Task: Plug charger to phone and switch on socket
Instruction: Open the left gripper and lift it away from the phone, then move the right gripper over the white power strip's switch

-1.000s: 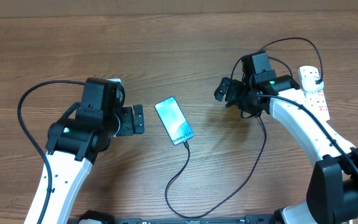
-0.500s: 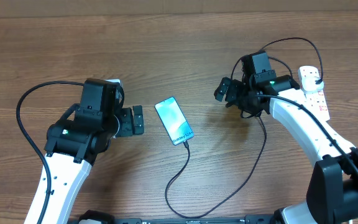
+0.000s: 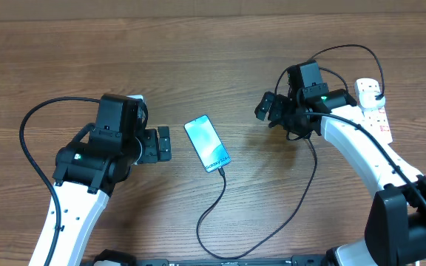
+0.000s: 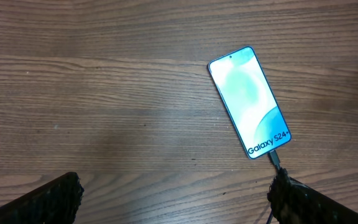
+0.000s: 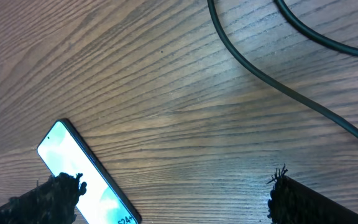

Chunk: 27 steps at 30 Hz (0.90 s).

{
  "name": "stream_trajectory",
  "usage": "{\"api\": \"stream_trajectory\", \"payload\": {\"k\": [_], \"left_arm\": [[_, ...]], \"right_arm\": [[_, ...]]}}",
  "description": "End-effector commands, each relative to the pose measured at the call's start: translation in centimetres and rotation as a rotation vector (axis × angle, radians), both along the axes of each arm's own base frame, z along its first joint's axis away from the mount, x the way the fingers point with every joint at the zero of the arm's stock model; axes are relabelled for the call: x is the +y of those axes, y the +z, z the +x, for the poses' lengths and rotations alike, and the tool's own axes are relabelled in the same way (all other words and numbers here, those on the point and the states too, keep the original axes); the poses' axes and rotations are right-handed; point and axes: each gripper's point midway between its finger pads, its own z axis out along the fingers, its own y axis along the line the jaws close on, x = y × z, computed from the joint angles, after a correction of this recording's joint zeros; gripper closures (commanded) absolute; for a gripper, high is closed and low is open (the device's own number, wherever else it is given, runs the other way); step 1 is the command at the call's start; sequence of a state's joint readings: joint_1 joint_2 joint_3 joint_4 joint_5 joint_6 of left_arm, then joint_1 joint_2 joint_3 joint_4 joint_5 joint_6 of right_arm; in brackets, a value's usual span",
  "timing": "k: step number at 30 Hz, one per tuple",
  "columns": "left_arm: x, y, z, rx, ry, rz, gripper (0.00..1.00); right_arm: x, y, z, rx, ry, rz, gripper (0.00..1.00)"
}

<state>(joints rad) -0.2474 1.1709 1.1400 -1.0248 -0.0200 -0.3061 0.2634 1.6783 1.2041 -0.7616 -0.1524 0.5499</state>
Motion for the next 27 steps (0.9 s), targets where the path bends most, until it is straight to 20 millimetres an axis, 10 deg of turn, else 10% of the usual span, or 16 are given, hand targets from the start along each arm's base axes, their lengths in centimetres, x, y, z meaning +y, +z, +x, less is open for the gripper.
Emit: {"api": "stream_trajectory", "payload": {"k": [1, 15, 27], "left_arm": [[0.3, 0.6, 0.3, -0.021, -0.008, 0.018, 0.01], [0.3, 0.6, 0.4, -0.021, -0.008, 0.018, 0.0], [0.3, 0.6, 0.3, -0.021, -0.008, 0.018, 0.0]], "right_arm": [[0.1, 0.3, -0.3, -0.005, 0.002, 0.001, 0.0], [-0.3, 0.9, 0.1, -0.022, 0.034, -0.006, 0.0], [0.1, 6.2, 2.2, -0.104, 0.063, -0.004, 0.0]]}}
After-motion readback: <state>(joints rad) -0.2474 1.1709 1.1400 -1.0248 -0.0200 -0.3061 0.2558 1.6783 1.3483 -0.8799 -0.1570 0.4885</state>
